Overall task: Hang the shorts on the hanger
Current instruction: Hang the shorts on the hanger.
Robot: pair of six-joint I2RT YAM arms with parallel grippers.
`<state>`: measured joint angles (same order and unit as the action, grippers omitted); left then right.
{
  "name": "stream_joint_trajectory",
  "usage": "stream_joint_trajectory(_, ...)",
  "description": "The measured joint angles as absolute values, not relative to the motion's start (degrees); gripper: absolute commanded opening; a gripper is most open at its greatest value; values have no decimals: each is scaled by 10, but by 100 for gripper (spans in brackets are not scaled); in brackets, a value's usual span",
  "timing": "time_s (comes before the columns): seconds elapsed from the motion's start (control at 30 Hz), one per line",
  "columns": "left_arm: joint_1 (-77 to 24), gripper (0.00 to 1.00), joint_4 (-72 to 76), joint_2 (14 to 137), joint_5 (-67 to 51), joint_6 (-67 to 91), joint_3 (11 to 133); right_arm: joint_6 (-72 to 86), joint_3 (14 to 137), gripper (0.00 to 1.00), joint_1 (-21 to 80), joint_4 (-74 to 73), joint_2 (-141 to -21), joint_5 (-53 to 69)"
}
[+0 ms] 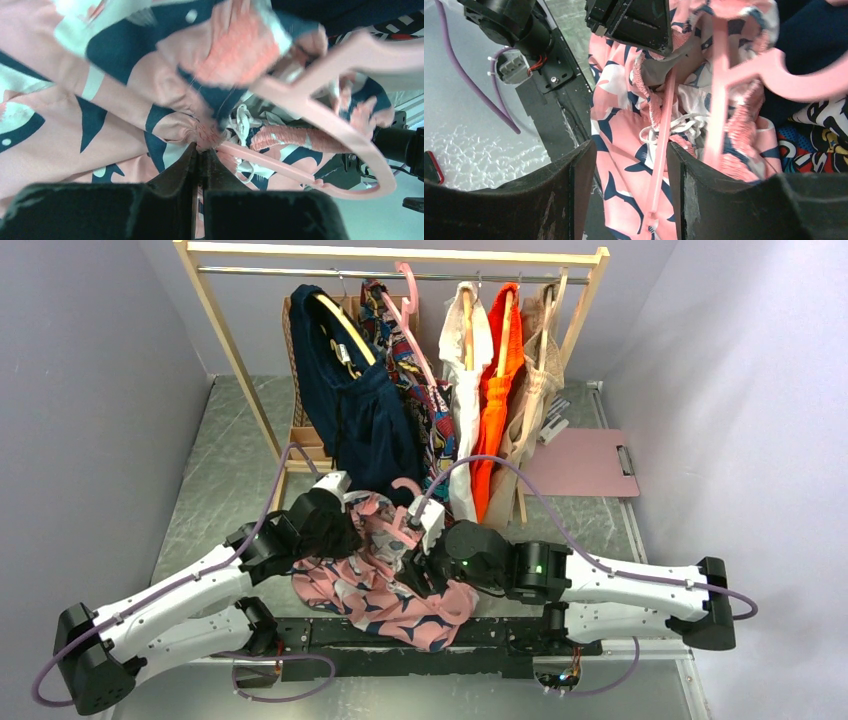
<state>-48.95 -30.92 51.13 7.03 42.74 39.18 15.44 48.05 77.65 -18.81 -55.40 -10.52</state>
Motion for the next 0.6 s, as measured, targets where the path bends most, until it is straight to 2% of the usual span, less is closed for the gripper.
stream_joint_trajectory(0.3,-489,7,-307,495,70,438,375,165,537,59,768,-242,-629,-126)
stream_joint_trajectory(0.6,-489,7,-308,486,70,440,374,182,520,57,656,-243,-642,-78)
